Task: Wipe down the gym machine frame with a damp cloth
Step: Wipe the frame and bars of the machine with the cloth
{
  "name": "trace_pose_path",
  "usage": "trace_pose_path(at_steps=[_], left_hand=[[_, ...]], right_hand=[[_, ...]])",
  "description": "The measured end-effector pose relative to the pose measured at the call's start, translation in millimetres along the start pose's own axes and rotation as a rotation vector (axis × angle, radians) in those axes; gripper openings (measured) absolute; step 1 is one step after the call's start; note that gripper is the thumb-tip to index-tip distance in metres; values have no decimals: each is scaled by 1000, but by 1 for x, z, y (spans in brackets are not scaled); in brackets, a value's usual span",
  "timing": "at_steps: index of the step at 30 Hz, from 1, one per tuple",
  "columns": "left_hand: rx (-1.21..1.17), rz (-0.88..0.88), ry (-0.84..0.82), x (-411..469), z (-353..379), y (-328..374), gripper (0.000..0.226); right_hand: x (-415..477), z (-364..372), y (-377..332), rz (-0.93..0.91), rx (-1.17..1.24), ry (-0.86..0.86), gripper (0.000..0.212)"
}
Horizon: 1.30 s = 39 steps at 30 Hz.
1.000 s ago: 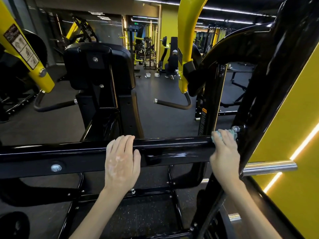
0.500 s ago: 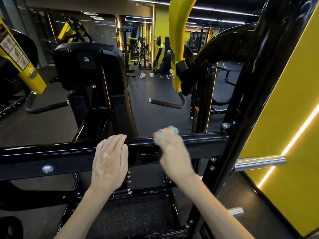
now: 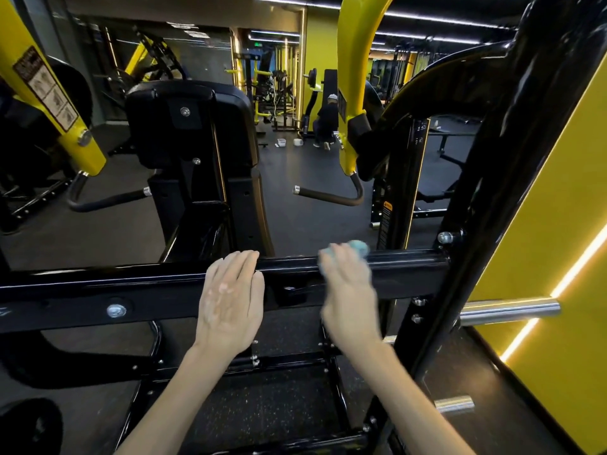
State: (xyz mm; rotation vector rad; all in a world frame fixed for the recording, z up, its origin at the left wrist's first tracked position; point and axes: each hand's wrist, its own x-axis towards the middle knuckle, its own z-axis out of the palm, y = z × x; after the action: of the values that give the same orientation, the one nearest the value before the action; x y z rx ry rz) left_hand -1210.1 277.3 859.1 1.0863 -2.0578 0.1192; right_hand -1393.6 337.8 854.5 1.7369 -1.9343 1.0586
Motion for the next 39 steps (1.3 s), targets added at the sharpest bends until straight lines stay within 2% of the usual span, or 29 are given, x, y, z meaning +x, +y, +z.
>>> trace_pose_path(at_steps=[2,5,9,13,17,20,23,27,33,36,39], left_hand=[[-10,36,-13,1,-2,-5,47],[-120,107,-74,3,-7,-15,45],[-128,87,-47,3,-10,-15,49],[-131,-20,-39,1,-13,-4,56],[-142,-33,-60,1,-15,-3,58],[-136,-35,-64,1,-14,-2,57],[-127,-51,-69,1,-14,2,57],[-107,-40,-26,1,-12,3,52],[-98,25,-13,2,-12,-2,46],[-93,53,-23,2,-11,-4,45],[-96,-1,-34,2,-11,-5,52]], right_hand=[[2,15,-47,-90,29,-89,55],[4,28,-85,-167,50,-121,52],[17,10,-54,-295,29,-183,47],[34,-22,23,-116,-74,-137,40],[21,-65,88,75,-204,-62,55],[11,-66,103,123,-247,-15,57],[12,-51,96,159,-245,44,49],[15,-32,40,47,-169,27,37],[11,12,-63,-187,11,-130,54],[10,16,-66,-269,70,-159,60],[16,6,-39,-318,82,-173,56]])
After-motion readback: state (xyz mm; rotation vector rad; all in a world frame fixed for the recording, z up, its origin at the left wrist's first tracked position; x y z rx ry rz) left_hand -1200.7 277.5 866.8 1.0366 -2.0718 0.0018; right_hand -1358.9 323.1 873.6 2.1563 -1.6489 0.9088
